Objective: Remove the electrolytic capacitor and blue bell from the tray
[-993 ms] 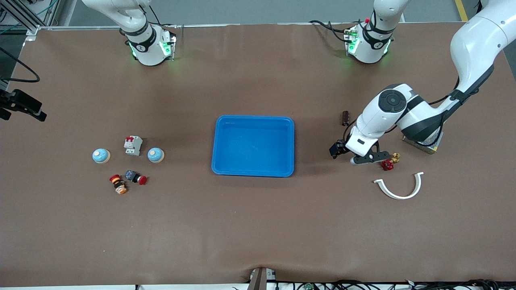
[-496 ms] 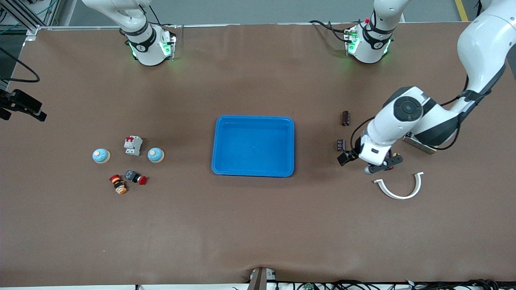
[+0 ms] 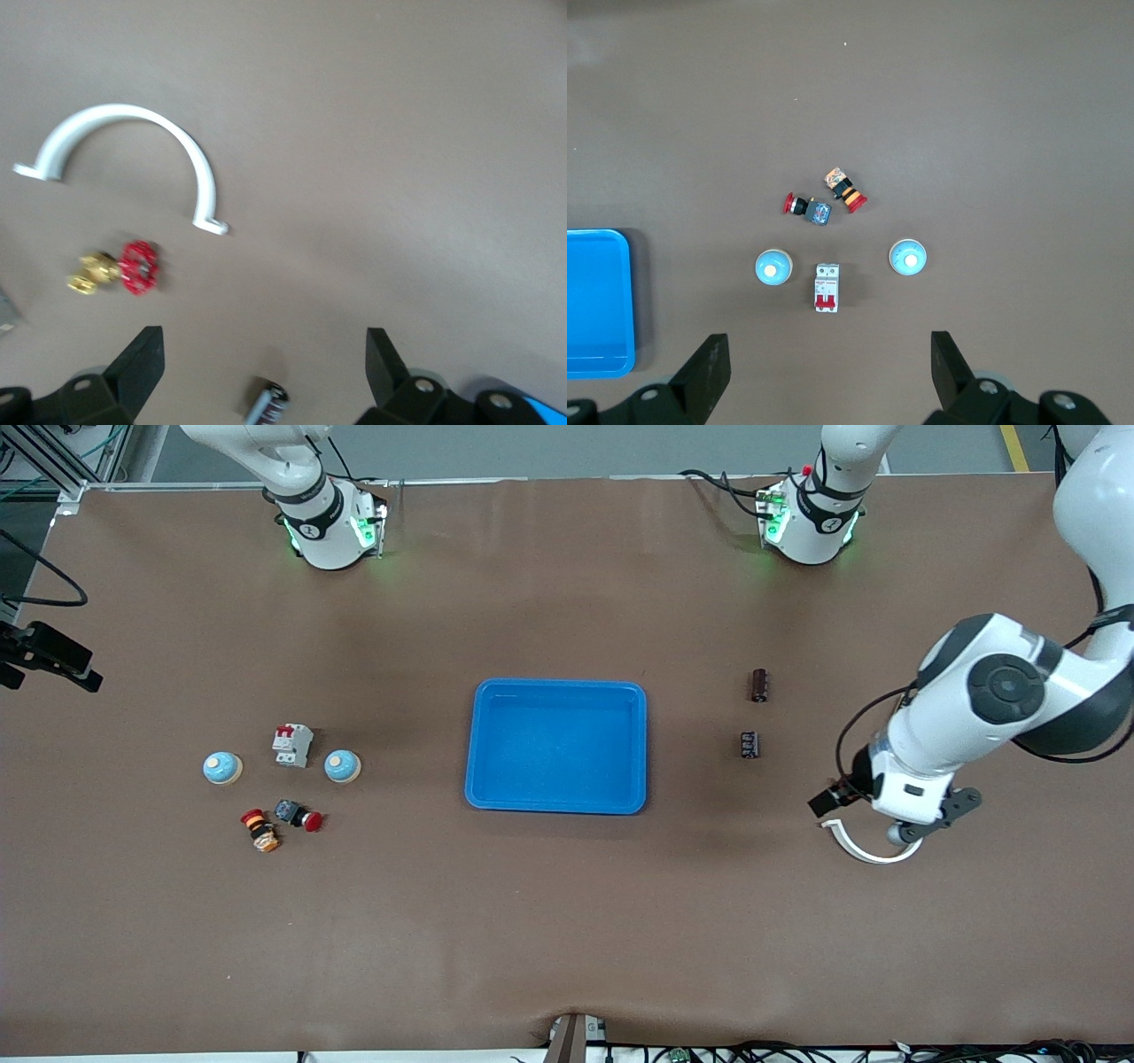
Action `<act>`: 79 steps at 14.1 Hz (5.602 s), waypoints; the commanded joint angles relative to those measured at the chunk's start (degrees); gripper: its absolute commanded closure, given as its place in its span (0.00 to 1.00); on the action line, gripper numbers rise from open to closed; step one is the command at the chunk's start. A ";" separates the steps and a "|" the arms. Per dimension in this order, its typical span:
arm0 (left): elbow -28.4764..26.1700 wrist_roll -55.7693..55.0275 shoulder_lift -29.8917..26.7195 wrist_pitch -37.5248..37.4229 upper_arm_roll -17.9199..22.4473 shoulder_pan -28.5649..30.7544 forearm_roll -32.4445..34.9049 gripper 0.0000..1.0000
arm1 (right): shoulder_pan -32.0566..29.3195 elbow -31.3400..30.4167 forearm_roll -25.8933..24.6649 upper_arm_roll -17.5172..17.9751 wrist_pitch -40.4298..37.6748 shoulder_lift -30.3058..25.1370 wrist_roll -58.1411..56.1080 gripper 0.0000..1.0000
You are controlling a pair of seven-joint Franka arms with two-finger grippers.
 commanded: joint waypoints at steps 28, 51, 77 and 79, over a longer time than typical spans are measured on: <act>31.61 39.44 -15.34 -16.97 56.03 -37.87 -32.87 0.00 | -0.57 1.37 -0.26 0.17 -0.84 0.53 0.24 0.00; 28.37 56.62 -32.33 -22.07 75.98 -53.46 -51.57 0.00 | -0.57 2.34 0.27 0.17 -1.10 0.62 0.33 0.00; 10.34 62.16 -46.66 -17.76 75.72 -51.10 -51.92 0.00 | 1.01 2.34 0.45 0.34 -1.72 0.62 0.42 0.00; 10.34 62.16 -46.05 -17.41 75.19 -50.92 -51.92 0.00 | 1.01 2.34 0.45 0.34 -1.72 0.62 0.42 0.00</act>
